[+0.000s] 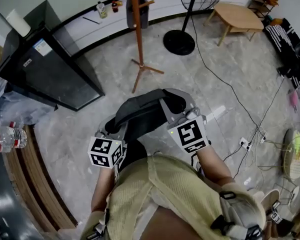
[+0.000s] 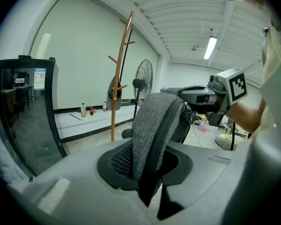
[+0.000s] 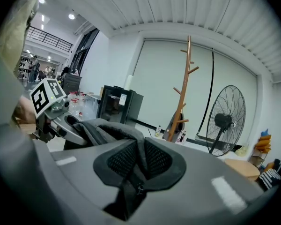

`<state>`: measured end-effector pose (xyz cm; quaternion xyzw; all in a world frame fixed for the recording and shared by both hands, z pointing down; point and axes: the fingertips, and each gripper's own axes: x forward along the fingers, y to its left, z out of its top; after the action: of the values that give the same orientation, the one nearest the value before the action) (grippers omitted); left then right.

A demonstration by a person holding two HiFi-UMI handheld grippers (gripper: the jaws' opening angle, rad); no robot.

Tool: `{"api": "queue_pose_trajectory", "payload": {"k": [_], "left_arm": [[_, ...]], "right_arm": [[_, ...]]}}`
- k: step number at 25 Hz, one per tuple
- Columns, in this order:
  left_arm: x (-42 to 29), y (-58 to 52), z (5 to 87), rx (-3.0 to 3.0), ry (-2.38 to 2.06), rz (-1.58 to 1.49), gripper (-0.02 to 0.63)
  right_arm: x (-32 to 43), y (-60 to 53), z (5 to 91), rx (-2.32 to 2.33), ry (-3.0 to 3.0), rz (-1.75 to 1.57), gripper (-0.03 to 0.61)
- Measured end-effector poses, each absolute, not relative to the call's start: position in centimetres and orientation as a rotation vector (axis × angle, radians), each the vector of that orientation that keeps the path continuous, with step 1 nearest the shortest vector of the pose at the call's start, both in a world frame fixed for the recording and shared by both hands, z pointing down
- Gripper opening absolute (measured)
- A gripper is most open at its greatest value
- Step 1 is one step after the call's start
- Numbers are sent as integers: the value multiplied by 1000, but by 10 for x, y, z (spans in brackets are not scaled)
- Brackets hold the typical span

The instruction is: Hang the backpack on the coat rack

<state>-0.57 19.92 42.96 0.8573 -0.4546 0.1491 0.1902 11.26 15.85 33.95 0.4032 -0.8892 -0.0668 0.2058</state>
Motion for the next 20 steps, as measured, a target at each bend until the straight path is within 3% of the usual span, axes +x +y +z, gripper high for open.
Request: {"api": "queue_pose_trajectory", "payload": {"k": [20], "left_arm": [[-108,66,442,2515,-1041,425,67]], "right_arm": [[12,40,350,1237,-2313,-177,46]]}}
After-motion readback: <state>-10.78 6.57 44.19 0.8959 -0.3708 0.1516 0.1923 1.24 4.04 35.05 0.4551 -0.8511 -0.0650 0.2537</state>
